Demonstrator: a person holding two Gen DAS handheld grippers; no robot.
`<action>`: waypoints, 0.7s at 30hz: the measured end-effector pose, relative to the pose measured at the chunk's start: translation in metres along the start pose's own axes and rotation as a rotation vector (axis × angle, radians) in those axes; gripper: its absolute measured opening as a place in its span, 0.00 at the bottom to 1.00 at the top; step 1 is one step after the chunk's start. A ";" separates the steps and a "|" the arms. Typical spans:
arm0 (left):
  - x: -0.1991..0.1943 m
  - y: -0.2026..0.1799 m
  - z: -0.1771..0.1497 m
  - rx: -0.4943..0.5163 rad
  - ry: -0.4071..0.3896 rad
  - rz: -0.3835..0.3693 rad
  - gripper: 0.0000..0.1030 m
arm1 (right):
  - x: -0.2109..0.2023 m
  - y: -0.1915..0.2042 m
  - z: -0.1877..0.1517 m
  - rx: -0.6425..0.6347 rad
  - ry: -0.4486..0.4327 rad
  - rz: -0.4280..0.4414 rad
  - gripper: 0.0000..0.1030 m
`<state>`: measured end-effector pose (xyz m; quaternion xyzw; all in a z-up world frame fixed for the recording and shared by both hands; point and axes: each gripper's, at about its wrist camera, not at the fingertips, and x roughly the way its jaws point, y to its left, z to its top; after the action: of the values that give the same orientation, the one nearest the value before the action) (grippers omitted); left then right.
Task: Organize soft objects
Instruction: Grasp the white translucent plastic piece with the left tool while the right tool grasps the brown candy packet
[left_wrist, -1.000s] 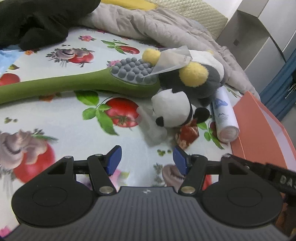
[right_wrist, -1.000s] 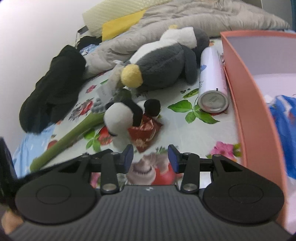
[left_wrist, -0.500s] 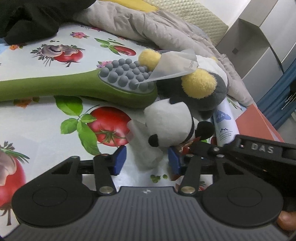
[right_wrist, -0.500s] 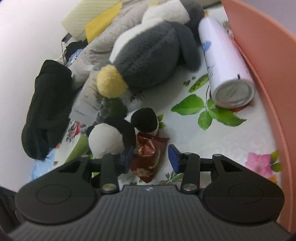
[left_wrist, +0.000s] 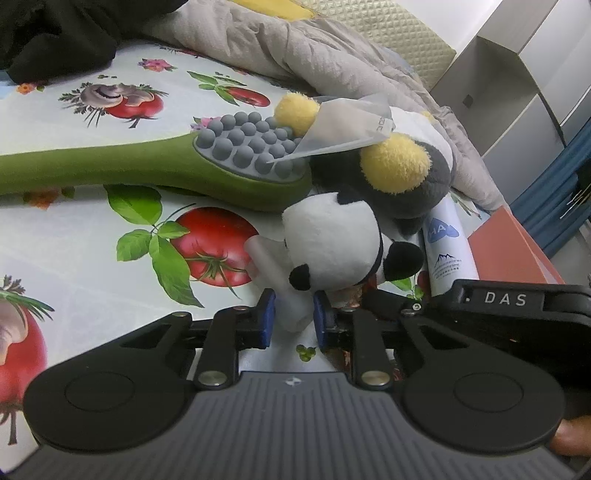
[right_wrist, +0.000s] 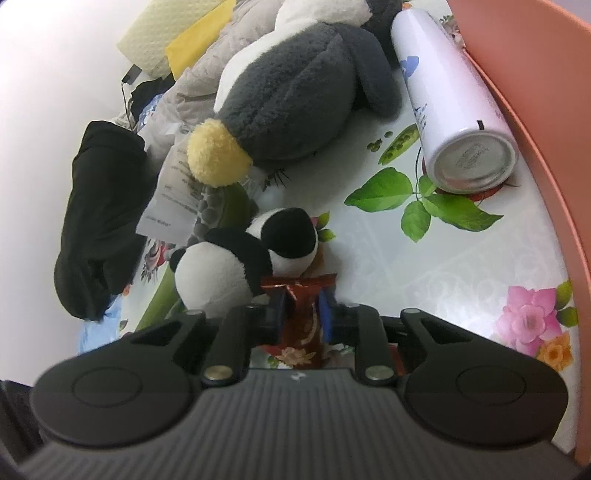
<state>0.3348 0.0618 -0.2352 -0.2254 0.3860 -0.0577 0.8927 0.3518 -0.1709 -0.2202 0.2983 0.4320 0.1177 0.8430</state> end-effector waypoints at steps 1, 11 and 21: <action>-0.001 -0.001 0.000 0.008 -0.001 0.006 0.24 | -0.002 0.001 0.000 -0.005 -0.002 -0.001 0.21; -0.027 -0.005 -0.012 0.023 0.003 0.021 0.24 | -0.036 0.003 -0.016 -0.033 -0.033 -0.008 0.19; -0.062 -0.018 -0.028 0.085 0.017 0.048 0.23 | -0.082 0.001 -0.043 -0.092 -0.071 -0.039 0.19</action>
<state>0.2730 0.0531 -0.2028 -0.1774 0.3960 -0.0545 0.8993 0.2686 -0.1902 -0.1848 0.2547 0.4014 0.1105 0.8728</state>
